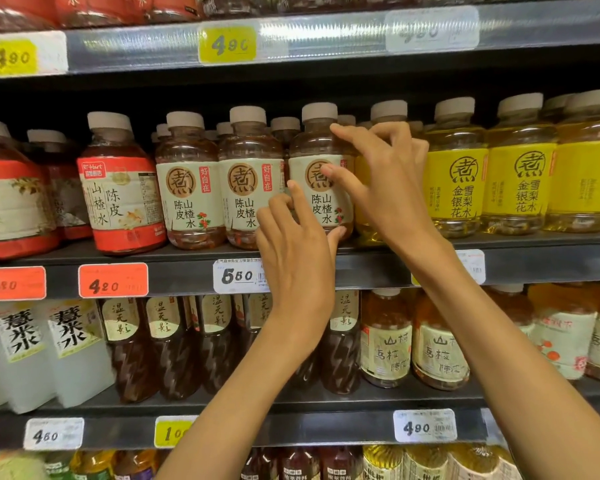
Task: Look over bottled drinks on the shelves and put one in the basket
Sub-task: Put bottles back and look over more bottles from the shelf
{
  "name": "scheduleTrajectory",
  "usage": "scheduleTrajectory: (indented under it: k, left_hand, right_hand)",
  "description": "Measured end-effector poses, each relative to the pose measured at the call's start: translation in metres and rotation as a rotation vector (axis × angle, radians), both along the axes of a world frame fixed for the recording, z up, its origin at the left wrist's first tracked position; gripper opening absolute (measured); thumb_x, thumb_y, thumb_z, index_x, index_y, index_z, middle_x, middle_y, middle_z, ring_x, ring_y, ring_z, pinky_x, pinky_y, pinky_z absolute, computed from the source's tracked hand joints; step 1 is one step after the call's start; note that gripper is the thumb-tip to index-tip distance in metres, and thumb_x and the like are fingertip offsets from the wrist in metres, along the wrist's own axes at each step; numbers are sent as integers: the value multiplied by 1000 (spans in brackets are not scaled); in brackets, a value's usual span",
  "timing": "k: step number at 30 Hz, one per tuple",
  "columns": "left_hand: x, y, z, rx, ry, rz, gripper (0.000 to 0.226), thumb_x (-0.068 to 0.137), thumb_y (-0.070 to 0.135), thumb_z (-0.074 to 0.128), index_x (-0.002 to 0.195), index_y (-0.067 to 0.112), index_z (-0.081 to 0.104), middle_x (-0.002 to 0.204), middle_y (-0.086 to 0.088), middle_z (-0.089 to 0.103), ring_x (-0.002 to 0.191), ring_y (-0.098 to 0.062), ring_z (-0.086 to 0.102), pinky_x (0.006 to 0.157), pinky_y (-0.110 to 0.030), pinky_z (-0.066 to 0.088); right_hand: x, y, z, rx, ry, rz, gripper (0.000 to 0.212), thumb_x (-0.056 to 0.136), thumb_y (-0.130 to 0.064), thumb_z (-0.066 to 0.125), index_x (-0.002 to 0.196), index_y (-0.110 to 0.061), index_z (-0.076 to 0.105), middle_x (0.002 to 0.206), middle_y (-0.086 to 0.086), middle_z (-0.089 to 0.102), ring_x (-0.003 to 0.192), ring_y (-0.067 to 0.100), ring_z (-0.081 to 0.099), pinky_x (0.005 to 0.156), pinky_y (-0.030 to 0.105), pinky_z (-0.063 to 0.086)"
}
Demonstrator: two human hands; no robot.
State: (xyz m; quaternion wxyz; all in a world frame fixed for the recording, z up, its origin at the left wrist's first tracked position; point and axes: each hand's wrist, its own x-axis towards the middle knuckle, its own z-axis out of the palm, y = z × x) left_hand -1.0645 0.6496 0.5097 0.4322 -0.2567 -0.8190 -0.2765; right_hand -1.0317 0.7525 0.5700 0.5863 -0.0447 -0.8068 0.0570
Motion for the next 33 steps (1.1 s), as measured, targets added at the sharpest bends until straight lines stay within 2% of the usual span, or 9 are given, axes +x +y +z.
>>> scheduleTrajectory:
  k: [5, 7, 12, 15, 18, 21, 25, 29, 33]
  left_hand:
    - [0, -2, 2, 18, -31, -76, 79, 95, 42, 52, 151, 3, 12, 138, -17, 34, 125, -28, 34, 103, -34, 30]
    - [3, -5, 1, 60, -44, -159, 78, 95, 34, 56, 151, 4, 11, 136, -17, 34, 125, -27, 34, 103, -33, 31]
    - [13, -4, 1, 142, 50, -324, 63, 92, 15, 62, 147, 7, 31, 128, -15, 42, 117, -23, 42, 100, -30, 35]
    - [17, -1, -1, 129, 9, -445, 53, 93, 12, 59, 142, 8, 39, 126, -11, 46, 118, -22, 42, 102, -29, 33]
    - [17, 1, -4, 101, -16, -482, 47, 92, 12, 58, 137, 7, 44, 127, -10, 47, 119, -23, 40, 103, -35, 35]
    - [17, -1, -5, 97, -34, -504, 50, 93, 13, 58, 139, 8, 41, 130, -8, 47, 121, -21, 39, 104, -35, 35]
    - [17, -4, -5, 126, -92, -571, 61, 91, 16, 61, 145, 11, 32, 126, -3, 48, 121, -15, 40, 107, -32, 33]
    - [17, -7, -7, 107, -142, -622, 77, 86, 18, 69, 149, 15, 24, 131, -1, 45, 127, -14, 37, 109, -32, 32]
    - [18, -12, -11, 129, -205, -709, 87, 83, 22, 73, 150, 18, 18, 139, 3, 41, 129, -3, 30, 110, -18, 27]
  right_hand:
    - [7, 5, 6, 88, -82, 7, 50, 92, -38, 59, 139, -22, 50, 129, 6, 56, 118, 24, 43, 86, 27, 21]
    - [13, 12, 9, 126, -87, 39, 49, 94, -32, 59, 140, -19, 48, 137, 3, 54, 123, 23, 43, 91, 29, 24]
    - [21, 30, 14, 27, 3, -114, 54, 94, -33, 58, 141, -12, 42, 138, 10, 50, 131, 29, 37, 104, 35, 27]
    - [19, 34, 12, 27, -54, -243, 62, 95, -42, 54, 141, -4, 37, 131, 19, 52, 125, 34, 41, 107, 40, 26]
    - [19, 36, 9, 51, -70, -260, 66, 94, -46, 53, 141, -2, 36, 123, 21, 56, 118, 36, 46, 106, 40, 26]
    - [24, 36, 12, 14, -36, -171, 71, 88, -45, 63, 141, -6, 37, 127, 18, 53, 120, 32, 45, 102, 36, 30]
    - [34, 27, 6, -87, 54, 144, 83, 80, -32, 76, 144, -4, 29, 136, 15, 43, 122, 22, 43, 102, 28, 37]
    - [41, 18, -2, -198, 61, 304, 95, 75, -28, 80, 146, -6, 22, 137, 15, 34, 125, 10, 35, 105, 16, 34]
    - [49, 14, -3, -230, 53, 411, 74, 76, -22, 81, 136, -6, 40, 131, 9, 48, 122, 17, 48, 101, 34, 45]
